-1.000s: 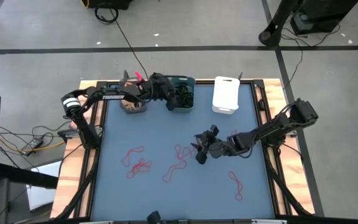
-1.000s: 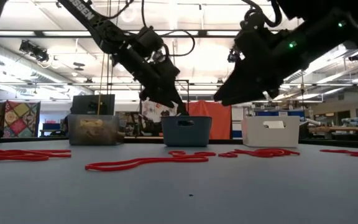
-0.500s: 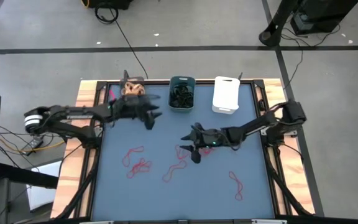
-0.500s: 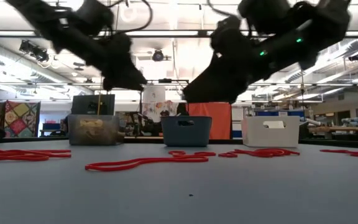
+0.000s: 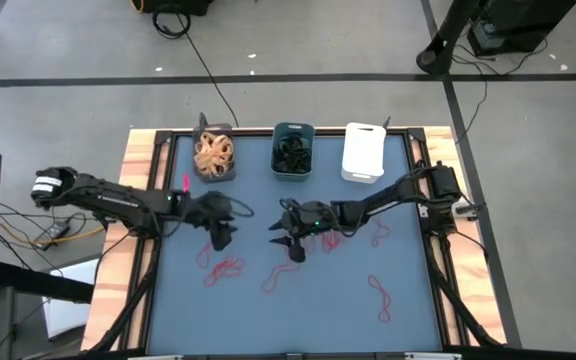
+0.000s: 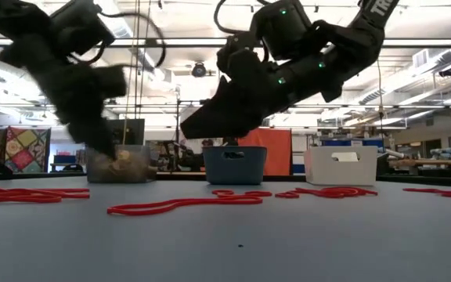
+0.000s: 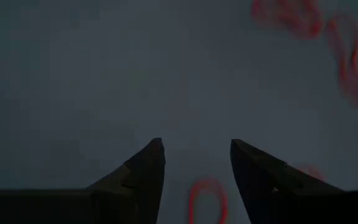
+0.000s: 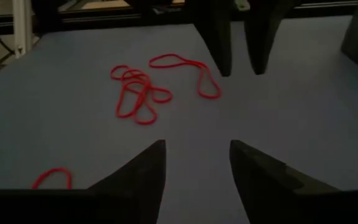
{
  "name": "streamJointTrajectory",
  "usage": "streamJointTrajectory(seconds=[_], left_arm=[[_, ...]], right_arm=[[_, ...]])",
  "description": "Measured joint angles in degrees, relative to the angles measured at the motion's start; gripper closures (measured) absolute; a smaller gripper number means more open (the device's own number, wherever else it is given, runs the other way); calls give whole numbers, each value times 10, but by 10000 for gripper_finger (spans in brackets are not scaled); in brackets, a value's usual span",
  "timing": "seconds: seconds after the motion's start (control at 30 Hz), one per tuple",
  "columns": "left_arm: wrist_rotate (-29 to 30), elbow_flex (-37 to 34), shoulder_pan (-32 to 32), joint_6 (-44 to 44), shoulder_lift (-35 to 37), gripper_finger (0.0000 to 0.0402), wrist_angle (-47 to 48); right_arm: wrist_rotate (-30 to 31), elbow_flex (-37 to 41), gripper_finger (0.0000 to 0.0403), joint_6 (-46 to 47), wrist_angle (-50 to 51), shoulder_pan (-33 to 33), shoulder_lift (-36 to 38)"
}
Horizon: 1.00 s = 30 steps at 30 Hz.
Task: Sort rubber bands into baskets
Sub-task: Put the red rubber band into the white bin
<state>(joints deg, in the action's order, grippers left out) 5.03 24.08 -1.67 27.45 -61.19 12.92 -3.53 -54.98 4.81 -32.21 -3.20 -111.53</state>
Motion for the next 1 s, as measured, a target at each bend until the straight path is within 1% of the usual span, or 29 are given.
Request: streamJointTrajectory(seconds=[0.17,0.33,0.5,0.63,0.73,0.8,0.9,0.93,1.0], left_arm=[[5,0,-46,56,-8,216,72],[7,1,-79,89,-34,216,93],[39,3,-89,103,-74,216,113],[46,4,-89,104,-96,225,113],[52,4,-90,102,-102,261,106],[56,4,-90,103,-102,302,102],[52,3,-90,108,-103,376,92],[51,3,-90,115,-103,388,87],[48,3,-90,119,-103,391,78]], right_arm=[[-10,0,223,-6,12,0,6],[-10,0,233,-5,37,-1,6],[-11,0,240,5,46,-2,6],[-9,0,245,11,46,-6,6],[-4,0,250,11,45,-8,6],[-1,0,253,11,44,-8,6],[-1,0,258,12,45,-8,6],[0,0,260,12,44,-8,6],[1,0,263,11,45,-8,6]])
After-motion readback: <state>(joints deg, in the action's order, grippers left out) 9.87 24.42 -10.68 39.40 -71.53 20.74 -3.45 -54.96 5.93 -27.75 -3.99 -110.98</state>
